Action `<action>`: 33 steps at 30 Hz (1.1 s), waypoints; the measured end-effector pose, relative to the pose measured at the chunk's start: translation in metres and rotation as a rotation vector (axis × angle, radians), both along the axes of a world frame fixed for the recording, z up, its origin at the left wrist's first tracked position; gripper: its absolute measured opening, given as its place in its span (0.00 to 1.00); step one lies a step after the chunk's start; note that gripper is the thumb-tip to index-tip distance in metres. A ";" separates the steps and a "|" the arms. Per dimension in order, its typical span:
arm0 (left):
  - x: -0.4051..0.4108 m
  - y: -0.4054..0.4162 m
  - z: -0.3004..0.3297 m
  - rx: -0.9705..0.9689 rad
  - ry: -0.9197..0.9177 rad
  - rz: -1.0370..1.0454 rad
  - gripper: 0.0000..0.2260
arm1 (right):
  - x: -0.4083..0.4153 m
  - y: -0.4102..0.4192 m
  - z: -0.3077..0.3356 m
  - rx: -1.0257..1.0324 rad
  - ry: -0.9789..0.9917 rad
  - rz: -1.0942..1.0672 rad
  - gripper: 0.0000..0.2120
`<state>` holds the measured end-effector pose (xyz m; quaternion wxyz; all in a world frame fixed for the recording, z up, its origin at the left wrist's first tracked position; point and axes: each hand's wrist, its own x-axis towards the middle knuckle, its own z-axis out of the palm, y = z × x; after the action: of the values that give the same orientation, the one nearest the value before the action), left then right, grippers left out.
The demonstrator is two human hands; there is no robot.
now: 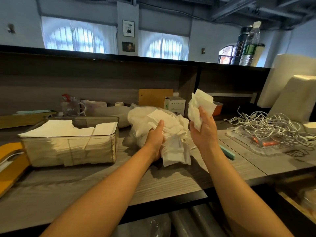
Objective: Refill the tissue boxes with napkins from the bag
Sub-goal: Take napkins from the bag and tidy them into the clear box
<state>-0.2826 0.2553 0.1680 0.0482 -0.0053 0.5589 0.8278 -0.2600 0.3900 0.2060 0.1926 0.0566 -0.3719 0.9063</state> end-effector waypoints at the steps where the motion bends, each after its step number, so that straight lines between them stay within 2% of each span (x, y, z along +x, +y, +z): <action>1: 0.000 0.000 0.001 0.011 -0.001 -0.013 0.20 | 0.002 0.001 -0.001 -0.008 0.009 0.036 0.08; 5: -0.003 -0.003 -0.002 0.037 -0.036 -0.067 0.23 | 0.004 0.001 -0.001 0.305 0.018 -0.045 0.11; 6: -0.004 -0.003 -0.003 0.053 -0.034 -0.094 0.25 | 0.001 0.000 -0.003 0.290 0.009 0.006 0.12; 7: -0.005 -0.003 -0.004 0.074 -0.024 -0.117 0.26 | -0.005 0.000 -0.005 0.367 -0.009 -0.019 0.11; 9: -0.002 -0.001 -0.003 0.085 0.019 -0.126 0.25 | -0.006 -0.010 -0.007 0.541 -0.047 -0.136 0.04; 11: 0.001 0.000 -0.003 0.071 0.053 -0.151 0.24 | -0.007 -0.017 -0.007 0.683 -0.058 -0.208 0.07; 14: 0.006 0.001 -0.002 0.065 0.078 -0.228 0.25 | -0.013 -0.019 -0.010 0.790 -0.060 -0.223 0.10; 18: 0.007 -0.001 -0.004 -0.051 0.171 -0.234 0.24 | -0.018 -0.018 -0.015 0.962 -0.105 -0.182 0.06; 20: 0.005 0.001 -0.007 -0.163 0.202 -0.184 0.22 | -0.017 -0.017 -0.012 0.965 -0.144 -0.136 0.06; 24: 0.006 0.000 -0.007 -0.263 0.265 -0.215 0.13 | -0.016 -0.010 -0.010 0.799 -0.388 0.075 0.21; 27: 0.008 -0.004 -0.006 -0.288 0.324 -0.231 0.15 | -0.010 -0.006 -0.010 0.693 -0.440 0.201 0.18; 31: 0.009 -0.006 -0.007 -0.278 0.379 -0.245 0.16 | -0.012 -0.010 -0.013 0.691 -0.243 -0.032 0.04; 33: 0.006 -0.006 -0.008 -0.254 0.337 -0.239 0.16 | -0.013 -0.012 -0.015 0.679 -0.227 -0.179 0.03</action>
<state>-0.2762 0.2490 0.1600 0.0511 0.1930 0.6552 0.7286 -0.2726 0.3778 0.1908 0.1989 -0.0162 -0.6739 0.7114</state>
